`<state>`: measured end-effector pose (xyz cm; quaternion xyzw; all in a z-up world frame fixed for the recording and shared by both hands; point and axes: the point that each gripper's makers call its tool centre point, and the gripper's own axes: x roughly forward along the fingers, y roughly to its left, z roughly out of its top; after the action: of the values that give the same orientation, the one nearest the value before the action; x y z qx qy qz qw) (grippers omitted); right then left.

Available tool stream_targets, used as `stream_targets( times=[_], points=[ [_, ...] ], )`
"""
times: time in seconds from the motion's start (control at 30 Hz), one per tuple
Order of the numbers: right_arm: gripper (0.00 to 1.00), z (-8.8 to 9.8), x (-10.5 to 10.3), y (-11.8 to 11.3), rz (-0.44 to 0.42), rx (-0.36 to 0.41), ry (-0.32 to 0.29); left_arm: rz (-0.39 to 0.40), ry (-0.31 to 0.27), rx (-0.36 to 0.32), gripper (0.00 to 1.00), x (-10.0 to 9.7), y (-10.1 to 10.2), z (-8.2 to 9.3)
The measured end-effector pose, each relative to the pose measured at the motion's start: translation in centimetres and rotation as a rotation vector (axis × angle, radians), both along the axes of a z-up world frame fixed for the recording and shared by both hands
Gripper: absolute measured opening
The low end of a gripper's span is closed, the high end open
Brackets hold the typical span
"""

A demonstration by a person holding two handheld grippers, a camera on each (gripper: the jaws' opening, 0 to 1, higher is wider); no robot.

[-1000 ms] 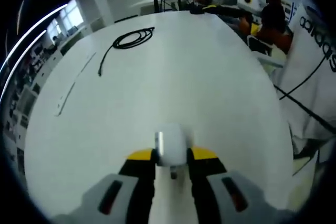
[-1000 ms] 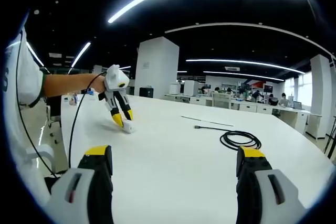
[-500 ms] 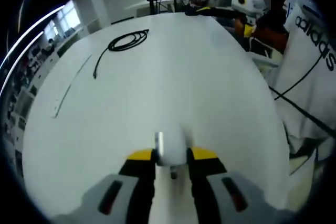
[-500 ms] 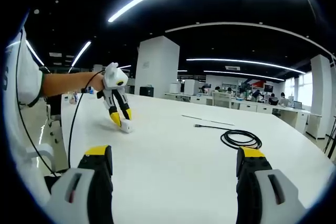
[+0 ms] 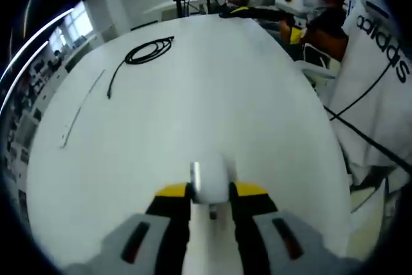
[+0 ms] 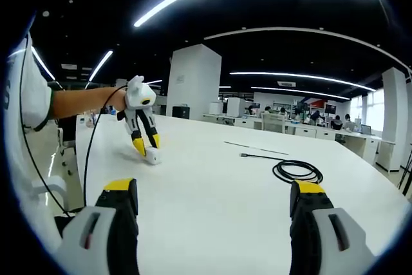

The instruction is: Plug the desk Type‑C cable into the charger adapter.

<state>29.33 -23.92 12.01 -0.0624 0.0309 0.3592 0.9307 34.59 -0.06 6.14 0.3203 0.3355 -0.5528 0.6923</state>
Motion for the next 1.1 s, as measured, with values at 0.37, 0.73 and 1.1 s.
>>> stream_targets(
  times=[0.37, 0.73, 1.1],
  points=[
    [1.00, -0.1, 0.0, 0.4, 0.010, -0.008, -0.002, -0.026, 0.005, -0.001, 0.24, -0.7, -0.3, 0.0],
    [1.00, -0.3, -0.1, 0.2, 0.005, -0.009, 0.001, -0.056, 0.024, 0.009, 0.24, -1.7, -0.5, -0.1],
    [1.00, -0.8, -0.1, 0.2, 0.006, -0.009, 0.012, -0.083, 0.037, 0.026, 0.24, -2.8, -0.8, -0.1]
  ],
)
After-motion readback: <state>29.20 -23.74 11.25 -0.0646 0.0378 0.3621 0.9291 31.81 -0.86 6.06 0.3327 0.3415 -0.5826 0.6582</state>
